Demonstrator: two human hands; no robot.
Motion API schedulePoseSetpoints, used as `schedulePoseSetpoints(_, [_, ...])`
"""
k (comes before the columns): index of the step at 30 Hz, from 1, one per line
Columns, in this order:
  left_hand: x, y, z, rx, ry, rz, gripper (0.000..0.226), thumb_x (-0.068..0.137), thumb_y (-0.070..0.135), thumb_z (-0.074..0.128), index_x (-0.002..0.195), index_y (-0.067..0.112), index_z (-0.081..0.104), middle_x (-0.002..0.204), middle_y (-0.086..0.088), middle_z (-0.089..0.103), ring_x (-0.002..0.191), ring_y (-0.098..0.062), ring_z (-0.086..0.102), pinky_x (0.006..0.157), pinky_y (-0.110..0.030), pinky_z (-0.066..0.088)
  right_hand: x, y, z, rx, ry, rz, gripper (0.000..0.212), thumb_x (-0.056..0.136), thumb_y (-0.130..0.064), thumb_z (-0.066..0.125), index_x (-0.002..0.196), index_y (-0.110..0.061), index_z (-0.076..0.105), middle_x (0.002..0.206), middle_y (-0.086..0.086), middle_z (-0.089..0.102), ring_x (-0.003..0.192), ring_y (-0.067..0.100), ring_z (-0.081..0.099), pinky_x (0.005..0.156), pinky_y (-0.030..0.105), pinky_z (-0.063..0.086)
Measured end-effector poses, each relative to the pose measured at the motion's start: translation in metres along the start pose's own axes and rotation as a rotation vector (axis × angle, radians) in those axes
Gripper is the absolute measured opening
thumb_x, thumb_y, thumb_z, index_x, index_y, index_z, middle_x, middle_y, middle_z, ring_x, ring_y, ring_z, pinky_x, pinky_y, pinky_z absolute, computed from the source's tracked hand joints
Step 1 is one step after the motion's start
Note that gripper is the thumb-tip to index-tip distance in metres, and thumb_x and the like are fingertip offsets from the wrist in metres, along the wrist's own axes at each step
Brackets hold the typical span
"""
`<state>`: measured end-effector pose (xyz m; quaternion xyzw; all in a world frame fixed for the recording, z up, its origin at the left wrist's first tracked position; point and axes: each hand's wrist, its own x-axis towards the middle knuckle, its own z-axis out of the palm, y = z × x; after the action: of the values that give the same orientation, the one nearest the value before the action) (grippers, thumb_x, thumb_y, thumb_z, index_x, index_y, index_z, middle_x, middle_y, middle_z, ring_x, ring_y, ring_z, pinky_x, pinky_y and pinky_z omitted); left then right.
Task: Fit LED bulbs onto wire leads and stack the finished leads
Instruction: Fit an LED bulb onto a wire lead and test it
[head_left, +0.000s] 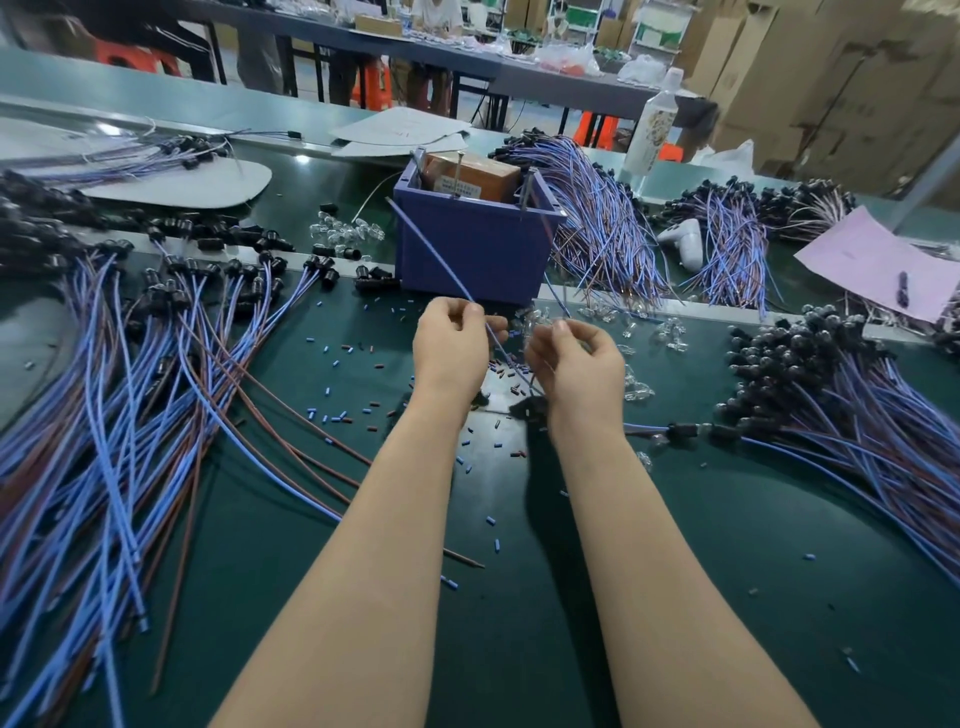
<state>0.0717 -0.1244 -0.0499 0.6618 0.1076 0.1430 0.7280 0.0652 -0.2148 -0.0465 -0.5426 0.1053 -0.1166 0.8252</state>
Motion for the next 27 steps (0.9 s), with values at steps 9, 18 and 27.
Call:
schedulePoseSetpoints(9, [0.001, -0.001, -0.004, 0.08, 0.009, 0.102, 0.015, 0.098, 0.009, 0.043, 0.109, 0.014, 0.051, 0.073, 0.003, 0.064, 0.073, -0.012, 0.063, 0.081, -0.034, 0.053, 0.002, 0.005, -0.003, -0.41, -0.05, -0.189, 0.033, 0.098, -0.005, 0.043, 0.13, -0.012, 0.049, 0.075, 0.004, 0.063, 0.061, 0.012, 0.061, 0.075, 0.034, 0.058])
schedulePoseSetpoints(18, [0.005, -0.004, -0.002, 0.24, -0.019, 0.178, 0.033, 0.097, 0.01, 0.044, 0.128, 0.016, 0.052, 0.072, 0.011, 0.062, 0.07, -0.002, 0.058, 0.057, -0.004, 0.041, 0.004, 0.008, -0.002, -0.419, -0.093, -0.196, 0.032, 0.097, -0.004, 0.043, 0.125, -0.016, 0.056, 0.073, 0.002, 0.064, 0.058, 0.009, 0.06, 0.071, 0.031, 0.057])
schedulePoseSetpoints(27, [0.01, -0.006, -0.002, 0.259, -0.038, 0.185, 0.035, 0.096, 0.009, 0.044, 0.131, 0.014, 0.052, 0.074, 0.006, 0.063, 0.069, -0.003, 0.058, 0.059, -0.005, 0.042, 0.006, 0.01, -0.002, -0.444, -0.125, -0.225, 0.032, 0.096, -0.004, 0.046, 0.113, -0.029, 0.057, 0.069, -0.003, 0.065, 0.052, 0.001, 0.059, 0.068, 0.029, 0.055])
